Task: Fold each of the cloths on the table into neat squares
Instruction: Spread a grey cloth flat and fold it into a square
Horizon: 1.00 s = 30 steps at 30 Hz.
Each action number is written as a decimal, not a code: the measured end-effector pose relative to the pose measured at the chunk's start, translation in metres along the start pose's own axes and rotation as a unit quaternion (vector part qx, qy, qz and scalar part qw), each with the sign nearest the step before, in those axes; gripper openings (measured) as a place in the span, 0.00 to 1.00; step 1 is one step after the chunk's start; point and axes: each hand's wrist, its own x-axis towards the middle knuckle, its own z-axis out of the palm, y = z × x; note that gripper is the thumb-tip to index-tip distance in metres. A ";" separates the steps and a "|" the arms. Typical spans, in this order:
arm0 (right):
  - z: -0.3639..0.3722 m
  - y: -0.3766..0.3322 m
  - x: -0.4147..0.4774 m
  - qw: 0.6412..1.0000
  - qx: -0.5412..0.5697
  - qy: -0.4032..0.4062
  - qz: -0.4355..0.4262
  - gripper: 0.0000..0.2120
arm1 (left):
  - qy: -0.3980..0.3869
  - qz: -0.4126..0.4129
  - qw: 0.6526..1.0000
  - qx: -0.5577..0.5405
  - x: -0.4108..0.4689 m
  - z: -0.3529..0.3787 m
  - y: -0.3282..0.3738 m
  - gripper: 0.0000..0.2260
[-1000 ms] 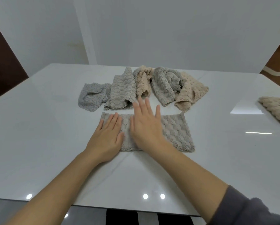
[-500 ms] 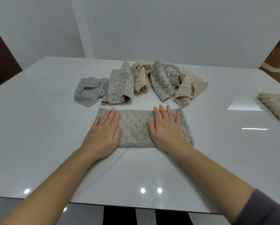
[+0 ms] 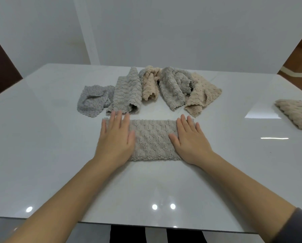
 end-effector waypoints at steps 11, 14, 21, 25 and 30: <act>0.003 0.000 0.001 1.000 0.011 0.007 0.005 0.33 | 0.042 0.022 0.997 0.058 0.029 0.038 0.074 0.24; 0.003 -0.001 0.001 1.000 0.007 0.002 0.003 0.33 | 0.039 0.013 0.997 0.068 0.026 0.038 0.055 0.24; 0.000 0.000 -0.001 1.000 0.007 -0.003 0.002 0.33 | 0.037 -0.031 0.996 0.075 0.020 0.027 0.004 0.25; 0.000 0.000 -0.001 1.000 0.006 0.003 0.002 0.33 | 0.018 -0.055 0.996 0.067 0.014 0.022 -0.029 0.26; -0.005 0.003 -0.002 1.000 0.012 -0.017 -0.001 0.33 | -0.009 -0.069 0.996 0.057 0.009 0.017 -0.042 0.28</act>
